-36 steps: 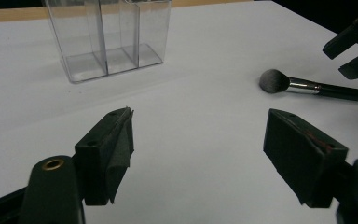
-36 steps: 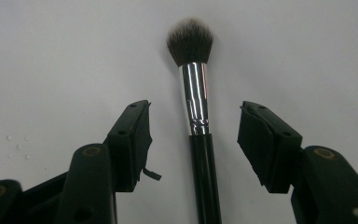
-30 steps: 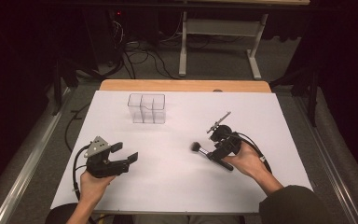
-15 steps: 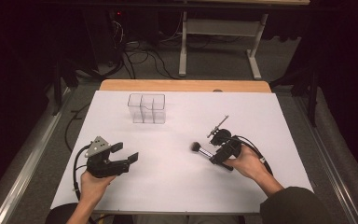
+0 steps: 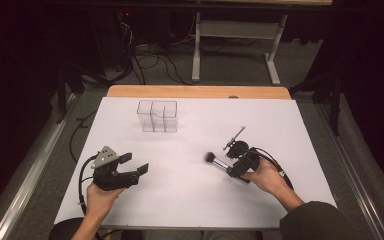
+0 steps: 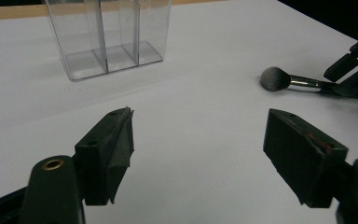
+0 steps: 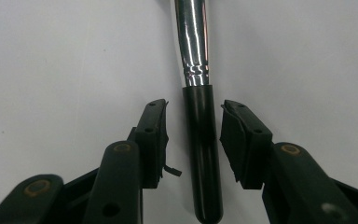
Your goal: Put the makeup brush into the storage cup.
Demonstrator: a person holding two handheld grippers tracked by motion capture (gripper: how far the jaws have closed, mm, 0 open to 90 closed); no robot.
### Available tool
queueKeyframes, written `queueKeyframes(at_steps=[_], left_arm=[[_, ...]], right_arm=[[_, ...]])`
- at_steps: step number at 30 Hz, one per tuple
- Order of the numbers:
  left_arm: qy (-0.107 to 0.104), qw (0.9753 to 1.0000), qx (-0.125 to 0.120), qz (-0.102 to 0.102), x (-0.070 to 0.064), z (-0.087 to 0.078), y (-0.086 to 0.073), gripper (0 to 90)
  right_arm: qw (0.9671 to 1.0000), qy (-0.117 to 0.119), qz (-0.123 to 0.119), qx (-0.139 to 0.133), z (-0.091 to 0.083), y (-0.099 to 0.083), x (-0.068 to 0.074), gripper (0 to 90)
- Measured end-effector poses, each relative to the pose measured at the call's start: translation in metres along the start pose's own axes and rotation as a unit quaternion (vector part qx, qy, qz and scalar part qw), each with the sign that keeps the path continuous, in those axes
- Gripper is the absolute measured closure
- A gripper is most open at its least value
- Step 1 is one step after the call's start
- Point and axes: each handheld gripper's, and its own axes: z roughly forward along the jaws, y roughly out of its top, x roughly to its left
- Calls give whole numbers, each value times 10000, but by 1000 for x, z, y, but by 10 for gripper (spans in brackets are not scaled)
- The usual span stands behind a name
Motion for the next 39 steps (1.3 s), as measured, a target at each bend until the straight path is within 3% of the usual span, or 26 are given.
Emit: queueKeyframes(at_steps=[1, 4, 5, 17, 39], left_arm=[[0, 10000, -1, -2, 0, 0, 0, 244], [-2, 10000, -1, -2, 0, 0, 0, 244], [-2, 10000, -1, -2, 0, 0, 0, 244], [3, 10000, -7, -13, 0, 0, 0, 245], [15, 10000, 19, 21, -1, 0, 0, 250]], right_arm=[[10000, -23, -86, 7, 1, 0, 0, 638], [10000, -38, -36, 69, 2, 1, 2, 647], [9998, -64, -201, 31, 3, 1, 0, 651], [9993, -176, -257, 224, 13, -1, 1, 716], [9988, -229, -433, 67, 12, -5, 4, 765]])
